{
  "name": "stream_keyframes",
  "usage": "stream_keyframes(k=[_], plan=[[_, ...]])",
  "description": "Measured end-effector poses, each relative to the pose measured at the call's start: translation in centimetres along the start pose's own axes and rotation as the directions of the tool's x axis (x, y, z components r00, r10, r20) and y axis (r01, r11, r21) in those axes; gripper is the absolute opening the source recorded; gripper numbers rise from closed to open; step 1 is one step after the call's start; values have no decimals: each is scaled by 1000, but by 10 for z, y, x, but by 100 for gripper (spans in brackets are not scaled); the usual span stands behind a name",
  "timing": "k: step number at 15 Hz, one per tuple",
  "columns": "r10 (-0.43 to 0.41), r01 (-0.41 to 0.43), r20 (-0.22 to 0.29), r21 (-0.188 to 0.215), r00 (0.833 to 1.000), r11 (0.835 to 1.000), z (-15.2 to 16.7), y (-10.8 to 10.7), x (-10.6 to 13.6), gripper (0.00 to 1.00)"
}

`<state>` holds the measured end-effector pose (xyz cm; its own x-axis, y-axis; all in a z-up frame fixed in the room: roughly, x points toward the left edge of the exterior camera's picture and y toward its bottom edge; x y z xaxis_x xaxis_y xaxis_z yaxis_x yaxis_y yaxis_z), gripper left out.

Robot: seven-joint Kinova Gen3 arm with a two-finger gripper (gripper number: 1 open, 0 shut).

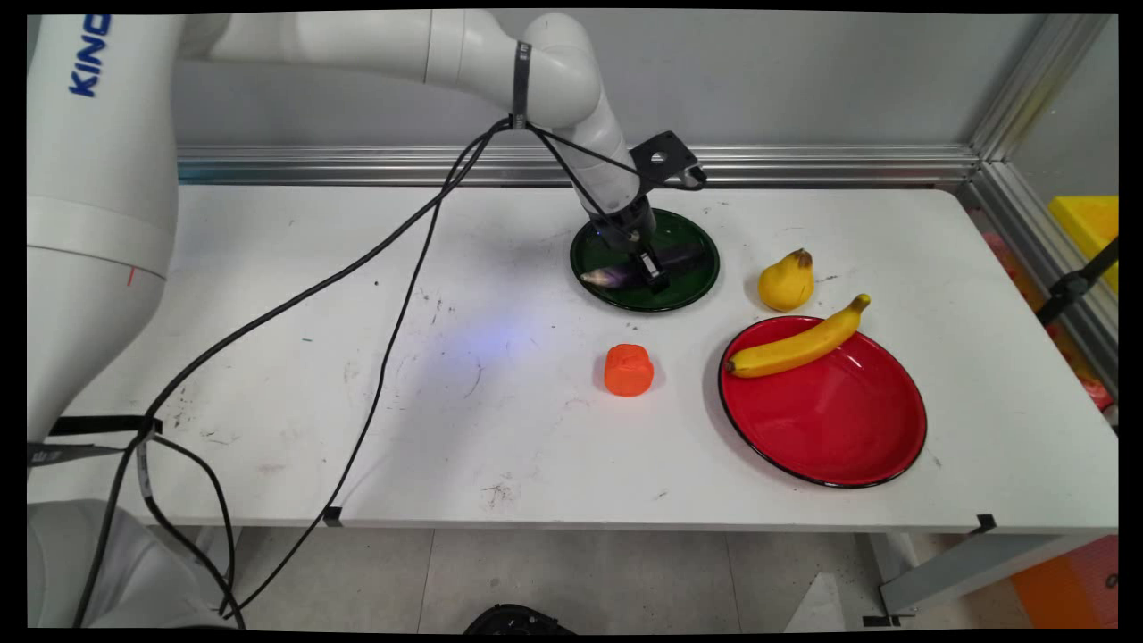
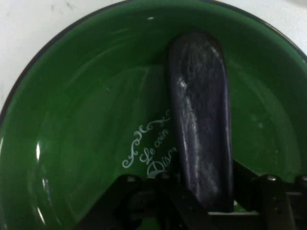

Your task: Place the picked object on the table

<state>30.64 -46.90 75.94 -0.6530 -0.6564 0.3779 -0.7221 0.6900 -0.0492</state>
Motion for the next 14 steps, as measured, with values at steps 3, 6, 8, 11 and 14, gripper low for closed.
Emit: stream_keyframes(k=[3,6,8,11,14], plan=[[9,-9,0,7,1000,1000,-11,-2,-5,0],[30,-30,-1,13,1000,999,-33,-1,-14,0],[46,-46,-5,14,999,999,-47,0,-18,0],[103,-102,-19,9,995,995,-80,5,-26,0],[207,-208,-24,-22,978,978,-113,13,-40,0]])
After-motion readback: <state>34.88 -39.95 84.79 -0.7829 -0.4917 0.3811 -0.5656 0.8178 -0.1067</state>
